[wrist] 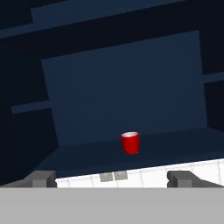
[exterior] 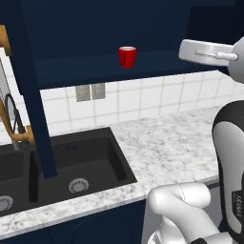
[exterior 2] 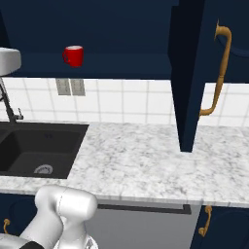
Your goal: Gather all objects into one cabinet and sort the glasses and bowls to opposite sides.
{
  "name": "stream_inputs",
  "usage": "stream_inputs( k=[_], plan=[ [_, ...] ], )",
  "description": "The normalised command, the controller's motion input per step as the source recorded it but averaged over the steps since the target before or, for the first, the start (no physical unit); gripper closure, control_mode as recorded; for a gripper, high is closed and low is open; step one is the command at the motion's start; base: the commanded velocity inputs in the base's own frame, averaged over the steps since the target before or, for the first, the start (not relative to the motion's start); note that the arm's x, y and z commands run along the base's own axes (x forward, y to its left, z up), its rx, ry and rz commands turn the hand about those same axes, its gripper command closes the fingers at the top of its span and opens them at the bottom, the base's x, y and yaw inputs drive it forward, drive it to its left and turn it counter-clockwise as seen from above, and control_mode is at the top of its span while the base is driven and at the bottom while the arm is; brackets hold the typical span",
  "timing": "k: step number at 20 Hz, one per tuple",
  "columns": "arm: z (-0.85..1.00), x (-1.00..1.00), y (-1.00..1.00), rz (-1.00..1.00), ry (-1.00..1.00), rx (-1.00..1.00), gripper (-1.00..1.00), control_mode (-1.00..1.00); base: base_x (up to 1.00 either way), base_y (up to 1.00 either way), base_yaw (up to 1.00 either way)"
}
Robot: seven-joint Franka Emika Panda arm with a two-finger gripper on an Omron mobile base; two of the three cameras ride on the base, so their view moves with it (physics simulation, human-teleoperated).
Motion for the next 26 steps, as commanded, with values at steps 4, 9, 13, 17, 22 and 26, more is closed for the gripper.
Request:
stream_inputs(
  k=[4,9,13,17,22,26],
  plan=[
    [0.0,0.0,0.11,-0.1,0.0,-0.11,-1.0,-1.0,0.0,0.0,0.0],
    [0.0,0.25,0.03,-0.3,0.0,-0.23,-1.0,-1.0,0.0,0.0,0.0],
    [-0.04,0.07,0.04,0.0,-0.01,0.04,-1.0,-1.0,0.0,0.0,0.0],
    [-0.17,0.64,0.11,0.08,0.02,0.13,-1.0,-1.0,0.0,0.0,0.0],
    [-0.04,0.53,0.04,0.03,0.01,0.01,-1.0,-1.0,0.0,0.0,0.0],
    [-0.32,0.16,0.0,0.0,0.0,-0.01,-1.0,-1.0,0.0,0.0,0.0]
  ],
)
